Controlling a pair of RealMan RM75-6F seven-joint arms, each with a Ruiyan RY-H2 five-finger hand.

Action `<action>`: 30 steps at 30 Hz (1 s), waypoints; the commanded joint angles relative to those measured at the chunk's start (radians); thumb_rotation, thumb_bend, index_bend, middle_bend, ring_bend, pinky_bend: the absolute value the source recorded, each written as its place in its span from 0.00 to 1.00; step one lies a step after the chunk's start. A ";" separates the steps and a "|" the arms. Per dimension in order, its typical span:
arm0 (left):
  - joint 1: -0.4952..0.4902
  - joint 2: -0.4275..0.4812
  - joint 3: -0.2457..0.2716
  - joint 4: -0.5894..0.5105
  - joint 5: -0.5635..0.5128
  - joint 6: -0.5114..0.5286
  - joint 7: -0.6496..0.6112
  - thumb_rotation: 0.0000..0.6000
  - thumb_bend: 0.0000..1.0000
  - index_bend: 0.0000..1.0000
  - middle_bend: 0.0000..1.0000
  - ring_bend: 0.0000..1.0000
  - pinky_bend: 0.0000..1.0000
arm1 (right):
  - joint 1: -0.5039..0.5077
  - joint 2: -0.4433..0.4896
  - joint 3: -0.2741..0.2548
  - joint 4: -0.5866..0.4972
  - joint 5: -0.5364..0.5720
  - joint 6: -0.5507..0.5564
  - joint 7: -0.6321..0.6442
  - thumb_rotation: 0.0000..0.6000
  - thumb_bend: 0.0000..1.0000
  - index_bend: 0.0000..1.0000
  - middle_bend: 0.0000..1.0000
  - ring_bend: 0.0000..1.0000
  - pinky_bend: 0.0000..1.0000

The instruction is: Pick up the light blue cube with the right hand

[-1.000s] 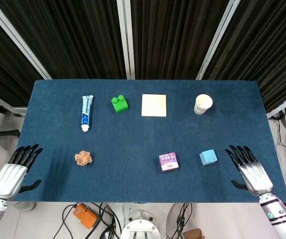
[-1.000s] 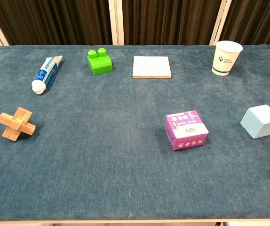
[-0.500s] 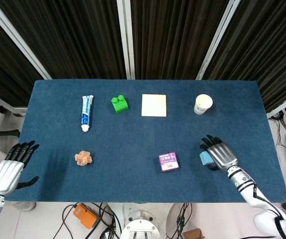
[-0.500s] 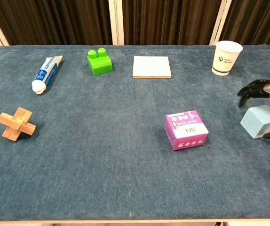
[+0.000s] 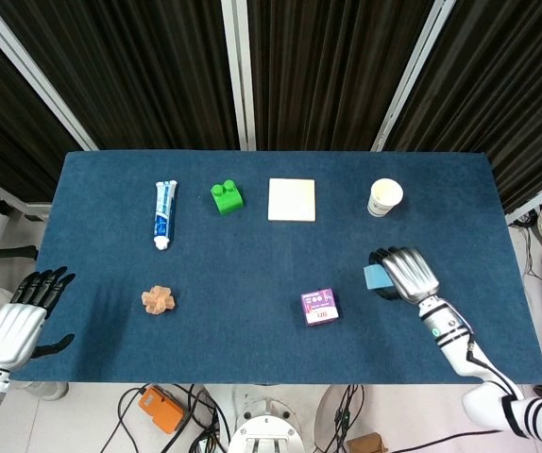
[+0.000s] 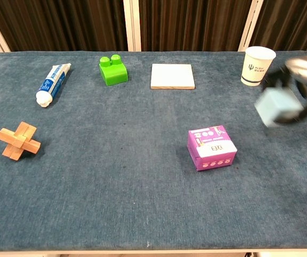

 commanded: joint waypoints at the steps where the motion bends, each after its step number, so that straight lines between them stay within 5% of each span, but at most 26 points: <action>1: -0.001 0.000 0.000 -0.001 0.000 0.000 0.003 1.00 0.14 0.00 0.00 0.00 0.04 | 0.100 -0.046 0.085 -0.046 0.083 -0.080 -0.056 1.00 0.41 0.79 0.58 0.54 0.65; 11: -0.002 0.012 -0.004 0.006 -0.009 -0.002 -0.028 1.00 0.14 0.00 0.00 0.00 0.04 | 0.240 -0.233 0.102 0.023 0.269 -0.179 -0.302 1.00 0.41 0.72 0.58 0.54 0.65; 21: 0.001 0.012 -0.001 0.010 0.008 0.016 -0.046 1.00 0.14 0.00 0.00 0.00 0.04 | 0.281 -0.264 0.076 0.061 0.365 -0.238 -0.298 1.00 0.41 0.06 0.40 0.41 0.63; 30: 0.003 0.013 0.002 0.011 0.010 0.018 -0.046 1.00 0.14 0.00 0.00 0.00 0.04 | 0.236 -0.126 0.061 -0.092 0.310 -0.226 -0.124 1.00 0.41 0.00 0.16 0.18 0.43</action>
